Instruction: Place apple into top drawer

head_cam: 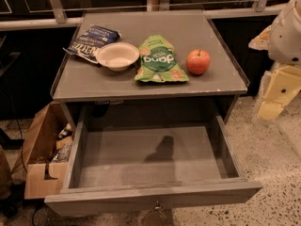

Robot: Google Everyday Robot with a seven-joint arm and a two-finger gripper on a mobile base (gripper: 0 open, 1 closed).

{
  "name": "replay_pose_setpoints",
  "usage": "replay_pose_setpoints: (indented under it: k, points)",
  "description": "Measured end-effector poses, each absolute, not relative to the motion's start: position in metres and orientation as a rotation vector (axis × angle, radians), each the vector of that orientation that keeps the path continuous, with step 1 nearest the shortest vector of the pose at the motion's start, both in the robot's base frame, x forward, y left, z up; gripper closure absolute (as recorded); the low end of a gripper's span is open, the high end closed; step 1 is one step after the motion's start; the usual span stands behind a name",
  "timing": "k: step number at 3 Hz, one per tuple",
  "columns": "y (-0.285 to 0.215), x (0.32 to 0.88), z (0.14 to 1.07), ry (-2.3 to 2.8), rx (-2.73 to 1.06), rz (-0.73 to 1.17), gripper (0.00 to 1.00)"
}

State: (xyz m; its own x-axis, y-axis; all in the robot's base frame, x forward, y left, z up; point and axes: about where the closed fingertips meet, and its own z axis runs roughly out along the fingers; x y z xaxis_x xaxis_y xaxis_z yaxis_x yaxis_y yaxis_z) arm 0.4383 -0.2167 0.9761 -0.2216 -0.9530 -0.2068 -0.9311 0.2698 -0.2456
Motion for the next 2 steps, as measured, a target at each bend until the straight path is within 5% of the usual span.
replay_pose_setpoints:
  k: [2]
  points:
    - [-0.217,0.469,0.969,2.213,-1.701,-0.087,0.00]
